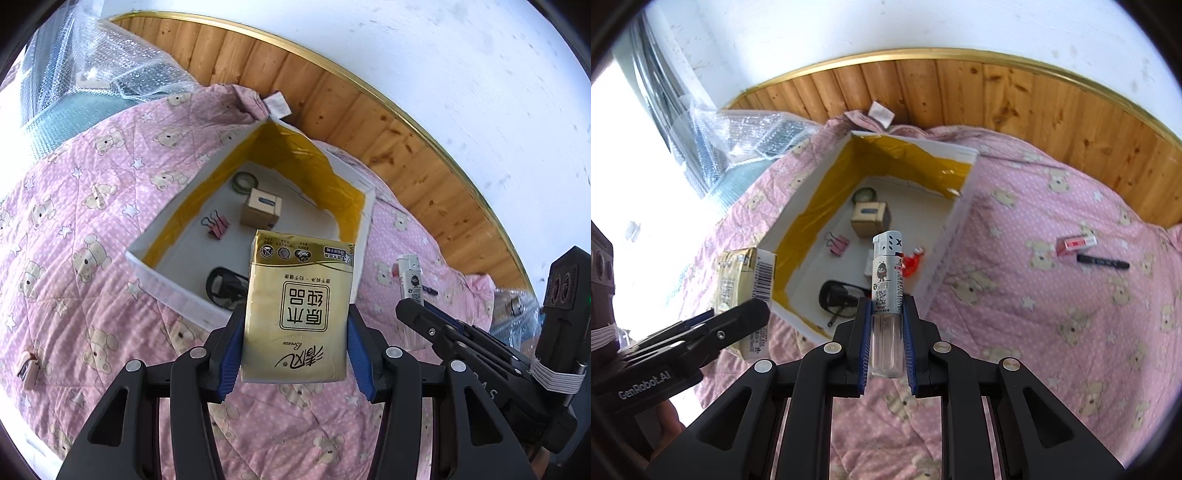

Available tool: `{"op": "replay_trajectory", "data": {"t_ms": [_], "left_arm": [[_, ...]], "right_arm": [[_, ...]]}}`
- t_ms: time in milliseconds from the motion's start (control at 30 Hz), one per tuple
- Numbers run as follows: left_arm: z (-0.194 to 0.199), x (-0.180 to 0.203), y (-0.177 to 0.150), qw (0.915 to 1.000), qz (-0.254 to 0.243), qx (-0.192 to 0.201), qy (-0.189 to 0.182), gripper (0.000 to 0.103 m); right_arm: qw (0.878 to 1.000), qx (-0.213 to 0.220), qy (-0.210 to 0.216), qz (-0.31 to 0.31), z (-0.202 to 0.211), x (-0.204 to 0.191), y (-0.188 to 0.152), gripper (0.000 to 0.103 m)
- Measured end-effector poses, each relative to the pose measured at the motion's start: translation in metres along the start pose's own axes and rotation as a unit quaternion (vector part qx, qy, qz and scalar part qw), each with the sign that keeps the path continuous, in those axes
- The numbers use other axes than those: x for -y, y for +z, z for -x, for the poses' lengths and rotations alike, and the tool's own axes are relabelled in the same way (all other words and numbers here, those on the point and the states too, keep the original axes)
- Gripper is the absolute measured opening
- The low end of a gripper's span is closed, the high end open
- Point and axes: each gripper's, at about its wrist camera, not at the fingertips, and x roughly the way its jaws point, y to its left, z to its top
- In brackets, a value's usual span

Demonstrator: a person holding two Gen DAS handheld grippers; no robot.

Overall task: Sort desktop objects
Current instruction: 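Lower the tissue pack and white tube into the white box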

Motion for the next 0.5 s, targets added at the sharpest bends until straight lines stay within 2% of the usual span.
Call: {"op": "replay_trajectory", "data": {"t_ms": [200,500], "left_arm": [[-0.013,-0.011,0.024,0.9999,0.011,0.004,0.003,0.052],[-0.059,-0.006,0.055,0.9999,0.005,-0.015,0.003,0.052]], "right_arm": [[1.000,0.004,0.008,0.010,-0.014,-0.007,0.031,0.017],[1.000,-0.003,0.010,0.004,-0.045,0.007,0.066,0.017]]}}
